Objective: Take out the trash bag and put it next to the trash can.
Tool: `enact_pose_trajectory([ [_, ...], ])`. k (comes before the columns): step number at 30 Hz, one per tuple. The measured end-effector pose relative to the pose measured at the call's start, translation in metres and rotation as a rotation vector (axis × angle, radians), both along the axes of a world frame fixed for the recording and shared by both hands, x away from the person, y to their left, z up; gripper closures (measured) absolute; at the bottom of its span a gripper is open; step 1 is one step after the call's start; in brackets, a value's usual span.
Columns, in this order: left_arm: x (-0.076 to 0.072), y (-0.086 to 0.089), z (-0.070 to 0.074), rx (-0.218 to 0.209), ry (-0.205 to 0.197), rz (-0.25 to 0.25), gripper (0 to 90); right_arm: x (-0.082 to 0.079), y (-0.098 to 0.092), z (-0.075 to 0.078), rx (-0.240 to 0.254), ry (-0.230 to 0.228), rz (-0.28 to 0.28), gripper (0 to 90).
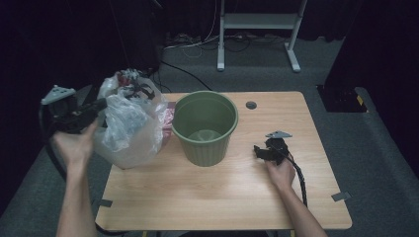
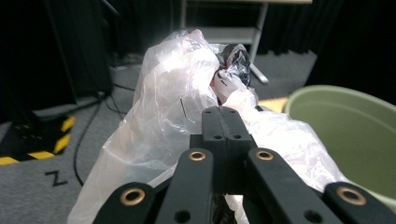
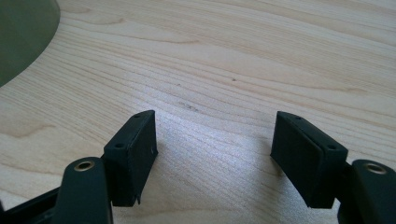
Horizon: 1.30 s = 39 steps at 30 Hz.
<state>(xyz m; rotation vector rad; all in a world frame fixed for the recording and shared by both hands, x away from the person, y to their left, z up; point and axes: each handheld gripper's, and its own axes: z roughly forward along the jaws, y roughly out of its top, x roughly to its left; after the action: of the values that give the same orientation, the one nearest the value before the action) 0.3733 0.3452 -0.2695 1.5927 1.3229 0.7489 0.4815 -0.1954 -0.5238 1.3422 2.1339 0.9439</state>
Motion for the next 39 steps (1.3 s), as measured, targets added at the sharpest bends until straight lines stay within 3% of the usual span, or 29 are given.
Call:
enact_pose_trajectory([
  [10, 0.033, -0.045, -0.043, 0.007, 0.087, -0.11, 90.0, 0.0, 0.0, 0.0, 0.0, 0.0, -0.001, 30.8],
  [17, 0.044, -0.062, -0.061, 0.008, 0.084, -0.13, 90.0, 0.0, 0.0, 0.0, -0.001, 0.0, 0.0, 30.8],
  [30, 0.045, -0.06, -0.085, -0.062, 0.033, -0.108, 90.0, -0.001, 0.0, 0.0, 0.0, 0.001, -0.001, 30.7],
  [39, 0.046, -0.055, -0.107, -0.105, 0.028, -0.085, 90.0, -0.001, 0.0, 0.0, 0.0, 0.002, -0.002, 30.7],
])
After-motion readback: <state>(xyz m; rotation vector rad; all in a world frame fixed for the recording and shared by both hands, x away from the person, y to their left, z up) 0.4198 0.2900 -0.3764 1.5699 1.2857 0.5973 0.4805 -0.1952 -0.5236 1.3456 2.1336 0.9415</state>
